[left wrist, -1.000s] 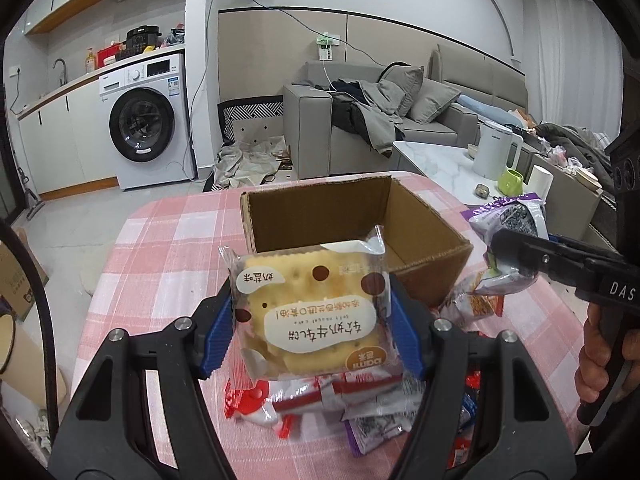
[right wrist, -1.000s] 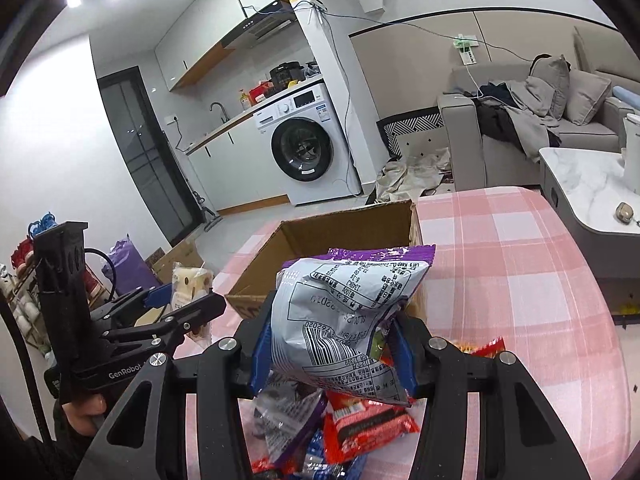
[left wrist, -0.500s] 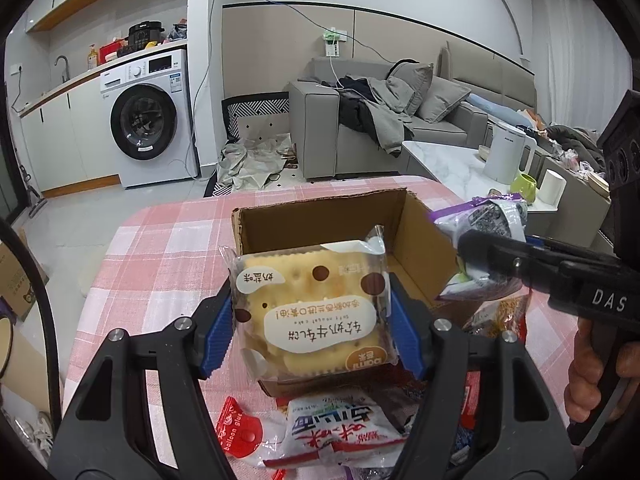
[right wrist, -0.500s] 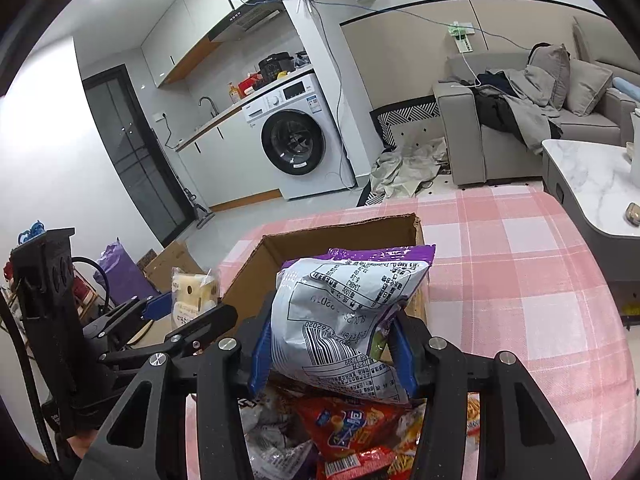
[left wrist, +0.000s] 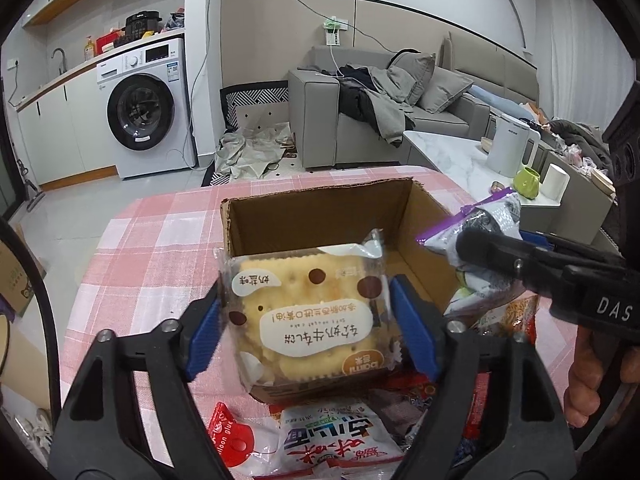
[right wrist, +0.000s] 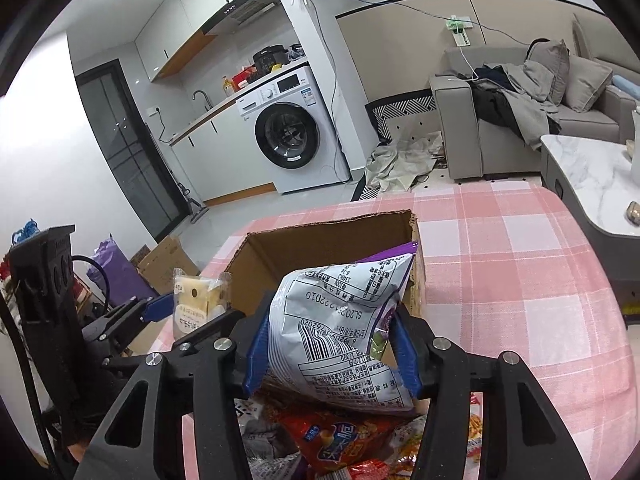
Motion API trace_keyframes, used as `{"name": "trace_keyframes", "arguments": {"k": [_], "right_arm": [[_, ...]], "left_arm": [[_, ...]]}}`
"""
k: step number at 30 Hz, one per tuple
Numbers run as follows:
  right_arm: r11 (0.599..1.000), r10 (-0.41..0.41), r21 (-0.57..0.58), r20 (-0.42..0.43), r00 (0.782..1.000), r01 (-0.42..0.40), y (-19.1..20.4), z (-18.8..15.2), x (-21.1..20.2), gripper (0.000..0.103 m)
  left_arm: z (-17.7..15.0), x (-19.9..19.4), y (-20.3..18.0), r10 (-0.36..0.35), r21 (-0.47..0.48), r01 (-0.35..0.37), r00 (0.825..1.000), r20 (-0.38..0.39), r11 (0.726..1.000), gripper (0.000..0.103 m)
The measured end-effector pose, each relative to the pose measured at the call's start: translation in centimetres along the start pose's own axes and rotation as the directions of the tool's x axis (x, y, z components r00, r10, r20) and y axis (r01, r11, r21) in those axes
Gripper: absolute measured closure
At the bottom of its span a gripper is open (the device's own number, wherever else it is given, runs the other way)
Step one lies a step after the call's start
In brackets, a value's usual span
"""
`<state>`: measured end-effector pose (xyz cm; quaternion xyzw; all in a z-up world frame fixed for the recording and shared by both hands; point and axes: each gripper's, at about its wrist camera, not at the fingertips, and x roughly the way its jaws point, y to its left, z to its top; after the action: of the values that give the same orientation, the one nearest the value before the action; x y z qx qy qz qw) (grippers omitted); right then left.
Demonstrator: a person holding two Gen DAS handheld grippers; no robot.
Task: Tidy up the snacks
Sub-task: 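Lower both packs into the cardboard box and open both tools, then withdraw both open tools from the box back toward the pile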
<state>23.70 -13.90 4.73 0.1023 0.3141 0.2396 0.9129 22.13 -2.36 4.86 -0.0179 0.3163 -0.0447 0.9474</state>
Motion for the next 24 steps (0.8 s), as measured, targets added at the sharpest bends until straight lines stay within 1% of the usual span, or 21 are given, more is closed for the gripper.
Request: {"name": "trace_keyframes", "arguments": {"k": [1, 3, 6, 8, 9, 10, 12, 14, 15, 18, 19, 20, 24], "right_arm": [[1.000, 0.002, -0.002, 0.002, 1.000, -0.002, 0.0, 0.0, -0.2, 0.037], [1.000, -0.001, -0.010, 0.007, 1.000, 0.001, 0.1, 0.0, -0.3, 0.036], [1.000, -0.023, -0.022, -0.017, 1.000, 0.022, 0.3, 0.1, 0.3, 0.036], [1.000, -0.010, -0.023, -0.014, 1.000, 0.010, 0.5, 0.2, 0.2, 0.036], [0.999, -0.004, -0.032, -0.009, 1.000, 0.004, 0.7, 0.2, 0.0, 0.033], [0.999, -0.007, -0.037, -0.004, 1.000, 0.007, 0.8, 0.3, -0.2, 0.027], [0.999, -0.011, -0.048, 0.011, 1.000, 0.011, 1.1, 0.2, -0.8, 0.020], [0.999, -0.005, -0.051, 0.012, 1.000, 0.006, 1.1, 0.1, -1.3, 0.010], [0.999, -0.005, -0.053, 0.013, 1.000, 0.006, 1.2, 0.0, -1.6, 0.002], [0.998, -0.015, -0.068, 0.019, 1.000, 0.016, 1.3, -0.5, -2.5, 0.000], [0.997, -0.018, -0.072, 0.020, 1.000, 0.019, 1.2, -0.8, -2.8, 0.000], [0.997, -0.019, -0.076, 0.021, 1.000, 0.021, 1.2, -1.0, -3.0, 0.000], [0.996, -0.025, -0.090, 0.020, 0.999, 0.027, 1.0, -2.4, -4.0, 0.000]], "left_arm": [[0.0, 0.0, 0.1, -0.005, -0.002, 0.005, 1.000, 0.004, 1.000, 0.022], [-0.2, -0.1, 0.3, -0.003, -0.006, 0.003, 1.000, 0.007, 1.000, 0.022], [-0.4, -0.3, 0.6, -0.002, -0.011, 0.002, 1.000, 0.004, 1.000, 0.022], [-0.5, -0.6, 0.8, -0.005, -0.016, 0.005, 1.000, 0.006, 1.000, 0.022], [-0.6, -0.9, 0.8, -0.005, -0.016, 0.005, 1.000, 0.008, 1.000, 0.022], [-0.7, -1.1, 1.0, -0.003, -0.016, 0.004, 1.000, 0.010, 1.000, 0.021], [-0.9, -1.7, 1.0, 0.001, -0.015, -0.001, 1.000, 0.013, 1.000, 0.019], [-1.3, -2.4, 1.0, 0.002, -0.016, -0.002, 1.000, 0.020, 1.000, 0.018], [-1.5, -2.7, 0.9, 0.004, -0.014, -0.003, 1.000, 0.023, 1.000, 0.017], [-2.2, -3.8, 0.5, 0.010, 0.001, -0.010, 0.999, 0.034, 1.000, 0.010], [-2.6, -4.3, 0.4, 0.016, 0.004, -0.016, 0.999, 0.043, 1.000, 0.003], [-2.9, -4.8, 0.3, 0.023, 0.005, -0.024, 0.998, 0.059, 1.000, 0.001], [-4.2, -6.5, -0.1, 0.017, 0.016, -0.018, 0.998, 0.067, 1.000, 0.001]]}}
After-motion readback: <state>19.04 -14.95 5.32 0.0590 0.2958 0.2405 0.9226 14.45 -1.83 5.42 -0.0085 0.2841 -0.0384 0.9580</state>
